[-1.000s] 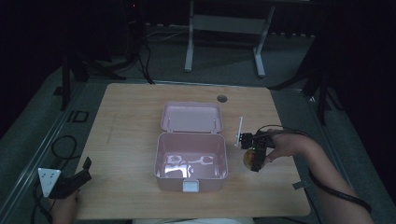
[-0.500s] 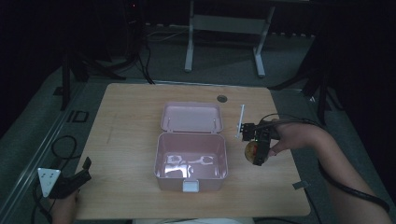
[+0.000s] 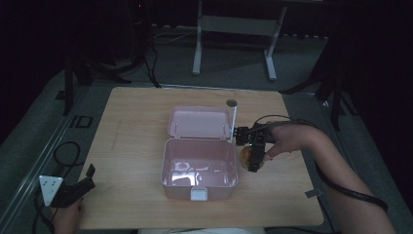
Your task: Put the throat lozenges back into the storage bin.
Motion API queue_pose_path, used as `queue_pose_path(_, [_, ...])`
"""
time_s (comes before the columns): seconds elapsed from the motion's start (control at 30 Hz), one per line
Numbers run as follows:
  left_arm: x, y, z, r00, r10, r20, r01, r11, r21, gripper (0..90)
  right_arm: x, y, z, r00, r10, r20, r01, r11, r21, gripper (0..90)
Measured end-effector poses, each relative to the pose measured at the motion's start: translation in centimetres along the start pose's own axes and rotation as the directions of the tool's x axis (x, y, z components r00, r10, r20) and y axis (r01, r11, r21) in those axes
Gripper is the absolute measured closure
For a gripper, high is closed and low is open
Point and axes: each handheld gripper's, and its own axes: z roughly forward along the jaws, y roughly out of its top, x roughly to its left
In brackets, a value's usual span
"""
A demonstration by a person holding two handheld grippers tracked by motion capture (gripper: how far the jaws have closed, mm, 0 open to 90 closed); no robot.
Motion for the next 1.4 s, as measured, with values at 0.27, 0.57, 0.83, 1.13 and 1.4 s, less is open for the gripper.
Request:
queue_pose_path(0.27, [0.0,0.0,0.0,1.0,0.0,0.005,0.0,1.0,0.0,2.5,0.7,3.1,-0.6,0.9987,-0.049,0.009,0.049,0.999,-0.008,20.0])
queue_pose_path(0.57, [0.0,0.0,0.0,1.0,-0.005,0.007,0.005,1.0,-0.003,2.5,1.8,6.2,-1.4,0.9943,-0.106,0.011,0.107,0.994,-0.035,20.0])
queue_pose_path(0.83, [0.0,0.0,0.0,1.0,-0.005,0.007,0.005,1.0,-0.002,2.4,1.6,7.2,0.1,0.9934,-0.114,-0.009,0.114,0.993,-0.032,20.0])
queue_pose_path(1.13, [0.0,0.0,0.0,1.0,-0.001,0.007,0.001,1.0,0.001,2.5,1.4,7.6,2.9,0.9898,-0.138,-0.035,0.137,0.99,-0.031,20.0])
queue_pose_path(1.4, [0.0,0.0,0.0,1.0,-0.005,0.008,0.005,1.0,0.002,2.5,1.3,8.4,5.6,0.9869,-0.153,-0.05,0.152,0.988,-0.032,20.0])
